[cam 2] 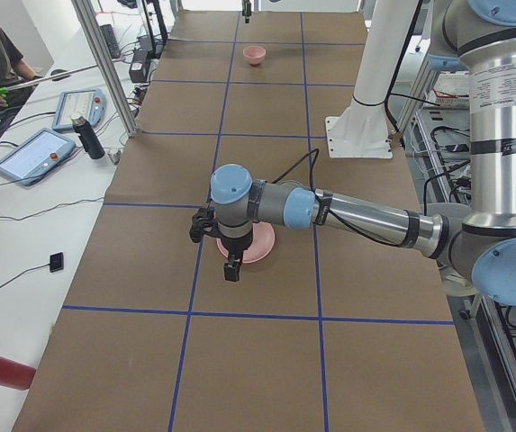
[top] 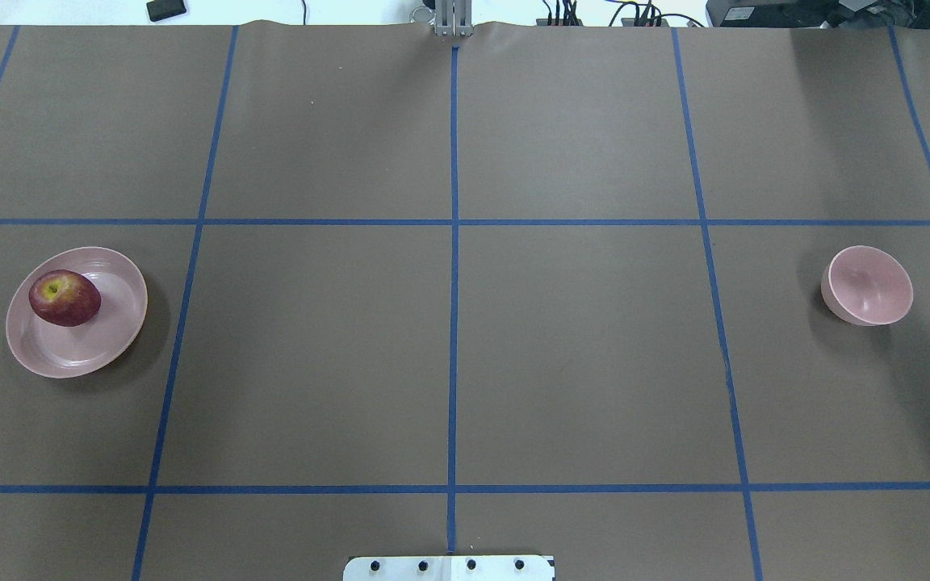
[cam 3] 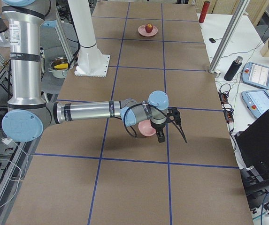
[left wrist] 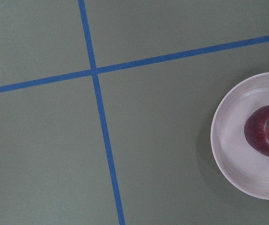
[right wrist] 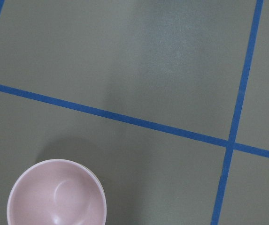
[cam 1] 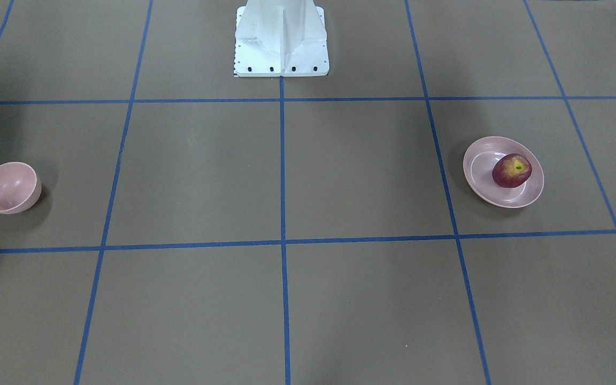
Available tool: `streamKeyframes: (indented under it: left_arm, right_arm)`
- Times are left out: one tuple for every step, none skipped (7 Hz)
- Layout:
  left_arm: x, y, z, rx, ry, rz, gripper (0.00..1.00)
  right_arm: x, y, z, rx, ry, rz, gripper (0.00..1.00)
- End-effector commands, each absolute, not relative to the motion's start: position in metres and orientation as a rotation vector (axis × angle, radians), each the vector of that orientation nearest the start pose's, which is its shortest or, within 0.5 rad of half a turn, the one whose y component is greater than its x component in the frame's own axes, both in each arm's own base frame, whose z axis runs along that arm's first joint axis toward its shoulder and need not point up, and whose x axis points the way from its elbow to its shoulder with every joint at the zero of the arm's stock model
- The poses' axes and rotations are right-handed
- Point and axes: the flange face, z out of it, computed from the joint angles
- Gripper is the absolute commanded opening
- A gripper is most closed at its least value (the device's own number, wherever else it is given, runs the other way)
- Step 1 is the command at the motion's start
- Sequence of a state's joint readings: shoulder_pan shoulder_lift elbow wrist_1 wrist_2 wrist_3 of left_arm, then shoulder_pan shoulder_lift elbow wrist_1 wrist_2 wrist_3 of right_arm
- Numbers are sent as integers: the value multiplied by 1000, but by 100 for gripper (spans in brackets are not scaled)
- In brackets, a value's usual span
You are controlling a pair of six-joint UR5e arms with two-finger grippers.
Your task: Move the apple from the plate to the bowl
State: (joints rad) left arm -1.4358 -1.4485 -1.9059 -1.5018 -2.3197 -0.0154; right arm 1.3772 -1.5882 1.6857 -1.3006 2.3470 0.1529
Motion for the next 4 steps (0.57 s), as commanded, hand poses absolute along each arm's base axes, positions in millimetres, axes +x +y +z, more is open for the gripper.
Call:
streamKeyframes:
  left_arm:
    - [-5,-446,557,77,762,151,98]
    - [-4,-447,556,75,761,140,98]
    - [-5,-446,557,74,761,141,98]
    - [-4,-448,560,75,761,143,98]
  right_arm:
    - [-33,-507,571,185,-819,-167,100]
    - [-33,-507,563,186,-819,-165,100]
    - [-33,-508,560,191,-821,-168,100]
    - [-34,-508,562,186,-821,-167,100]
